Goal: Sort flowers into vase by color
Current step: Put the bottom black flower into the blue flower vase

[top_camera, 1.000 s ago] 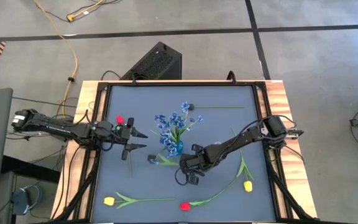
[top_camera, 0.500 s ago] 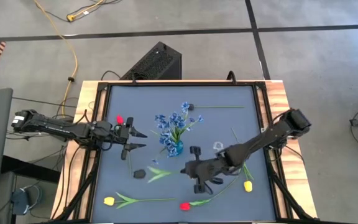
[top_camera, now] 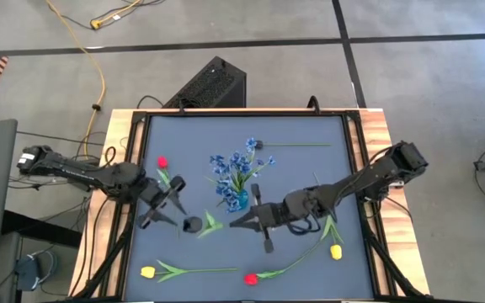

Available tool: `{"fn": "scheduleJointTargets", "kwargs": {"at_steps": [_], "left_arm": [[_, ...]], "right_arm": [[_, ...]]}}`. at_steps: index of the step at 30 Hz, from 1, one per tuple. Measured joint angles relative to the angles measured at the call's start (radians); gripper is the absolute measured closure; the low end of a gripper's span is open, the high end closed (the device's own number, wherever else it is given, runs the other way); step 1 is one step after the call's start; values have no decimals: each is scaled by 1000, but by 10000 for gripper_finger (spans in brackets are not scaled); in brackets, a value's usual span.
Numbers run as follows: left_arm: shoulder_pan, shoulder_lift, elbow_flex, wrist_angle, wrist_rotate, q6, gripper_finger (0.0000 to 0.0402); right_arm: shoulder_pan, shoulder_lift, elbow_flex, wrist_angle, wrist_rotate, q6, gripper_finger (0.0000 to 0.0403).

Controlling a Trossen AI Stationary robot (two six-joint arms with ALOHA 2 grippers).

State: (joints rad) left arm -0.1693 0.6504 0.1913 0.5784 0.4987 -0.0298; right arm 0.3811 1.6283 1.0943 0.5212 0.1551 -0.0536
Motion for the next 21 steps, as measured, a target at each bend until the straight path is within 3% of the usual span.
{"fn": "scheduleJointTargets", "kwargs": {"at_steps": [4, 10, 17, 21], "left_arm": [[-118, 30, 0, 135, -90, 72, 233], [-240, 129, 21, 334, -529, 149, 233], [-258, 362, 250, 285, -570, 236, 233], [-256, 466, 404, 159, -681, 298, 233]], "right_arm": [[-10, 0, -1, -4, -3, 0, 385], [-12, 0, -1, 19, -28, -5, 385], [-36, 0, -1, 65, -29, 1, 385], [-44, 0, -1, 65, -29, 17, 385]]}}
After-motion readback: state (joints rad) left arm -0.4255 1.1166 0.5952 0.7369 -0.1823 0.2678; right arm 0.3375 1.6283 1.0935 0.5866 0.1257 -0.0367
